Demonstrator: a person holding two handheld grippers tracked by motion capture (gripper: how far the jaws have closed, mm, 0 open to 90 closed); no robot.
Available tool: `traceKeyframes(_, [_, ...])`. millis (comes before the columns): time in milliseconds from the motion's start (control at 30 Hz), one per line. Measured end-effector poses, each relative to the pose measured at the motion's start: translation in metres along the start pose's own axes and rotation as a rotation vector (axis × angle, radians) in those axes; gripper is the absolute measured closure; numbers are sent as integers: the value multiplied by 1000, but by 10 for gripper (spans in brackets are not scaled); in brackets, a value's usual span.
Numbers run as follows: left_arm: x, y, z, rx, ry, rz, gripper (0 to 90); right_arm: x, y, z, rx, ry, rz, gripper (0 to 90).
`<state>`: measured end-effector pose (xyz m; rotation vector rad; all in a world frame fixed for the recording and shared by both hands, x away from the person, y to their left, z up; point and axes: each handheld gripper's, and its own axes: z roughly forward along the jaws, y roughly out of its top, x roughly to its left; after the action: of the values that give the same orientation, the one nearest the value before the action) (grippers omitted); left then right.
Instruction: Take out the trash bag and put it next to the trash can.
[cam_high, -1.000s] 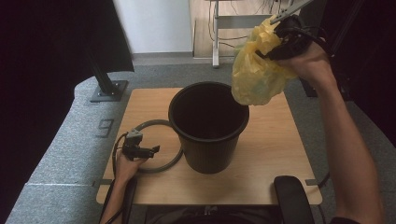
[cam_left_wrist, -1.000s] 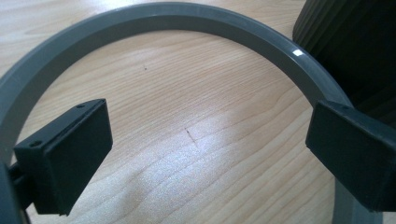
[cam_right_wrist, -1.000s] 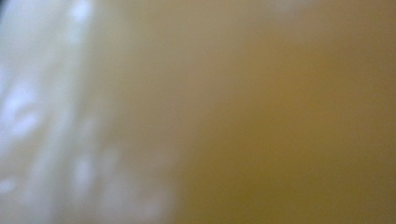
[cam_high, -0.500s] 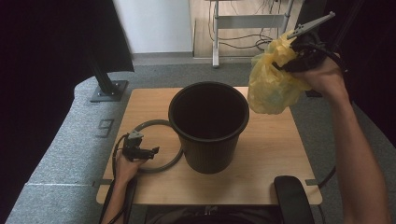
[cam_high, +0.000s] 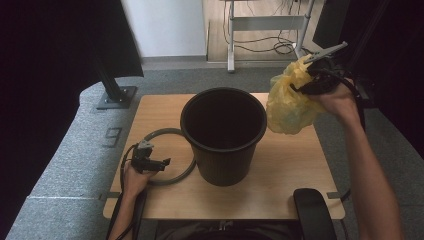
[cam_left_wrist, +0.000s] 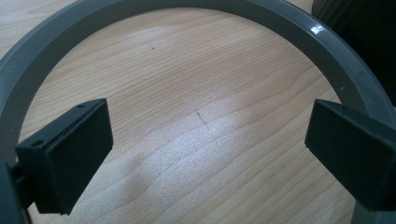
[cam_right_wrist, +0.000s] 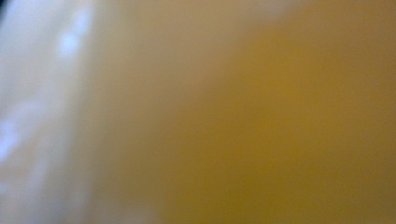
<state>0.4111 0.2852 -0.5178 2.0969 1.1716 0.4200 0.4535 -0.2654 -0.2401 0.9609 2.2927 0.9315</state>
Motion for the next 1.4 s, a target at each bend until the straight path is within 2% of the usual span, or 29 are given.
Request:
traceKeyframes(200, [0,0,1,10,2,3,8,0,-18,24,13,-14,24,714])
traceKeyframes(467, [-1,0,3,26,8,8,8,1,-43,58,31,0,78,709])
traceKeyframes(867, [-2,0,3,29,12,13,12,6,-86,105,67,-33,151,696])
traceKeyframes(1167, [-3,0,4,35,12,19,15,15,-118,136,84,20,218,679])
traceKeyframes(1400, [-3,0,4,44,8,25,18,25,-132,163,97,55,239,657])
